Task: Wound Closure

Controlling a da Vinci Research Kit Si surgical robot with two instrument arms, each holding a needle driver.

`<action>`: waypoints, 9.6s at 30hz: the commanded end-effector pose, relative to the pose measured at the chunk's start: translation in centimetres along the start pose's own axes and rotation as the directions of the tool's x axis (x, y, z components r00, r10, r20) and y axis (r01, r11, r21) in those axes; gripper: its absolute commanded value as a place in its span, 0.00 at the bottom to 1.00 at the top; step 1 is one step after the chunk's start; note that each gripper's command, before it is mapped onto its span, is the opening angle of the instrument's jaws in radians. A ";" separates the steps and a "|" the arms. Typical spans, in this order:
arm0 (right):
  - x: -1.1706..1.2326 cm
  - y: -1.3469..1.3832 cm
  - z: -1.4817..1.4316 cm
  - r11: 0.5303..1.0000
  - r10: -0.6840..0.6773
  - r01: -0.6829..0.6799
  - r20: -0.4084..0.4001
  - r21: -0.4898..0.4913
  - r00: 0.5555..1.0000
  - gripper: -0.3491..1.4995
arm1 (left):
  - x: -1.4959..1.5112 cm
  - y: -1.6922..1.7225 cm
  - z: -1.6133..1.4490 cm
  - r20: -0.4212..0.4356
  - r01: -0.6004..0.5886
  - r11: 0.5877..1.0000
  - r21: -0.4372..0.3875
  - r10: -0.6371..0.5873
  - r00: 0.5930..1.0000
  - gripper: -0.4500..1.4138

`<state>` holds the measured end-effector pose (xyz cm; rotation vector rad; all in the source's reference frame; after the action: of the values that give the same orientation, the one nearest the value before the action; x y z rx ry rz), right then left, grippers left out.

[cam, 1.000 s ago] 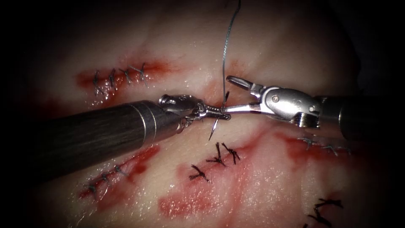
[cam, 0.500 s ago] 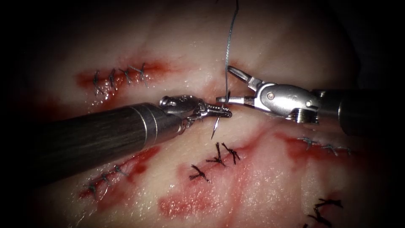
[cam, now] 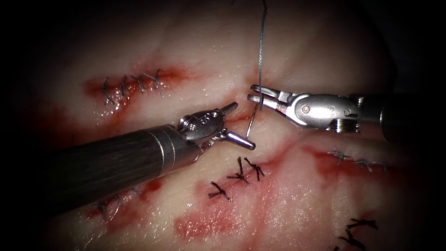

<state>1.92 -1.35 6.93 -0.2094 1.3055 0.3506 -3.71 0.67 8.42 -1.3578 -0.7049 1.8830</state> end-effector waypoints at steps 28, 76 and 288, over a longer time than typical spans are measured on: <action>-0.91 0.36 0.69 0.957 -0.283 0.282 0.018 0.069 0.959 0.00 | -0.89 -0.75 0.16 0.316 -0.506 0.848 0.158 0.442 0.839 0.00; -1.24 0.18 0.91 0.861 -0.493 0.495 -0.050 0.112 0.869 0.00 | -1.10 -0.90 0.38 0.407 -0.394 0.898 0.197 0.291 0.866 0.12; -1.49 0.35 0.71 0.987 -0.123 0.116 -0.052 -0.111 0.991 0.00 | -1.81 -1.16 0.64 0.549 -0.430 0.886 0.172 0.276 0.789 0.17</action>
<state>2.01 -1.03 8.51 -0.3889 1.3209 0.3177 -3.64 -0.13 10.49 -0.8323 -0.4007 2.5902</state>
